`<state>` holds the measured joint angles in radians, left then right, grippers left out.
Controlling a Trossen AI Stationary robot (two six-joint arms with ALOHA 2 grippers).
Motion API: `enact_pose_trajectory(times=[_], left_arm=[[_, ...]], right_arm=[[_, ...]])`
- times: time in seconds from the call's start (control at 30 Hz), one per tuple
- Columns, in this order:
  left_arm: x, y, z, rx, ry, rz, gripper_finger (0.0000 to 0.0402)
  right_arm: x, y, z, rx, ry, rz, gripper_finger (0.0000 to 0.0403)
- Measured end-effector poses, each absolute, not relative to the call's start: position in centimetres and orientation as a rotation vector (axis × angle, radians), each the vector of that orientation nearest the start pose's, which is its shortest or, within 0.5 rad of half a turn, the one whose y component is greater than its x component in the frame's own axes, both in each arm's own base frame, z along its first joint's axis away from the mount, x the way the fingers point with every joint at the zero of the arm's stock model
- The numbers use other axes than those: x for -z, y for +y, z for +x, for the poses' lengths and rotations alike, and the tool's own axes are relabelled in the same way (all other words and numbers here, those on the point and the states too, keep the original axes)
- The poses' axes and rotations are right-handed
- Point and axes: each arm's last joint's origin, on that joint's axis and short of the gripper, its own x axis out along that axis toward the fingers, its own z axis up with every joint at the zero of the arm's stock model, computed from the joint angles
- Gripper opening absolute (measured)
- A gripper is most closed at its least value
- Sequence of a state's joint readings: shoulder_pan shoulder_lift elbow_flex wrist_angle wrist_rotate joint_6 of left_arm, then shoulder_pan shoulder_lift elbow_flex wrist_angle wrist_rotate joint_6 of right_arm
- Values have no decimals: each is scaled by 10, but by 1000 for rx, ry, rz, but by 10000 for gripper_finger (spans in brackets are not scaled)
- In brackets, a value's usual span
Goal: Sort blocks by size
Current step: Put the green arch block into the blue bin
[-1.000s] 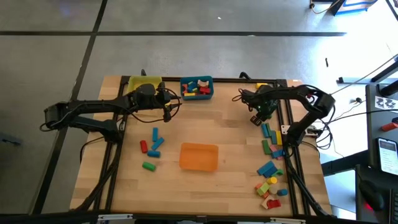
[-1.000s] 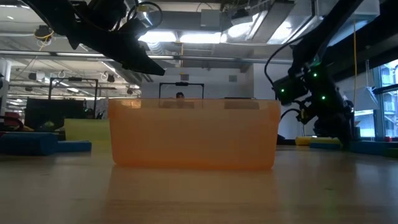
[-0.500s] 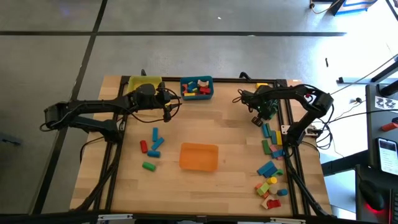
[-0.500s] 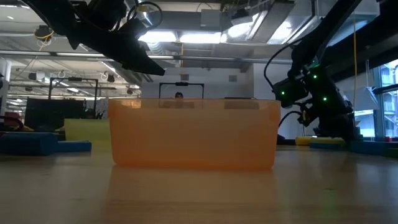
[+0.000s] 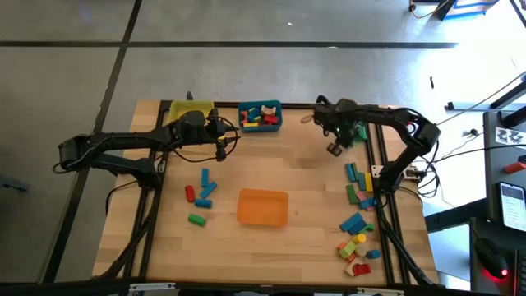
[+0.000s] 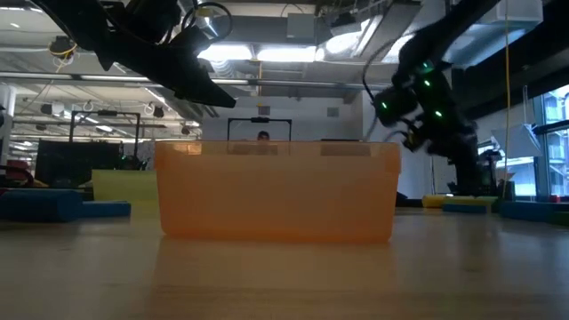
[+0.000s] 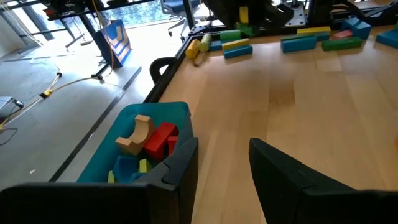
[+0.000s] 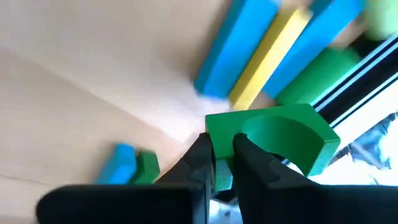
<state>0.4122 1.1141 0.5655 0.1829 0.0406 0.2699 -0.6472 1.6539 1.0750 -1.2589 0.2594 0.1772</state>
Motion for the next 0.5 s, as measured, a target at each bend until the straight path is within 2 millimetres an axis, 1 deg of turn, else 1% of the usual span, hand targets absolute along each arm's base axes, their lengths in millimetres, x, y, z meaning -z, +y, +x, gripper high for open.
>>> enact_pose_trajectory(times=[0.17,0.3,0.4,0.5], left_arm=[[-229,93,215,-316,405,182,127],[-229,93,215,-316,405,182,127],[-229,93,215,-315,405,183,127],[-229,93,215,-316,405,182,127]], right_arm=[[-224,-171,224,815,1618,431,51],[-249,-174,251,793,1412,356,52],[-263,-174,271,754,1240,308,52],[-271,-177,289,708,1058,275,53]])
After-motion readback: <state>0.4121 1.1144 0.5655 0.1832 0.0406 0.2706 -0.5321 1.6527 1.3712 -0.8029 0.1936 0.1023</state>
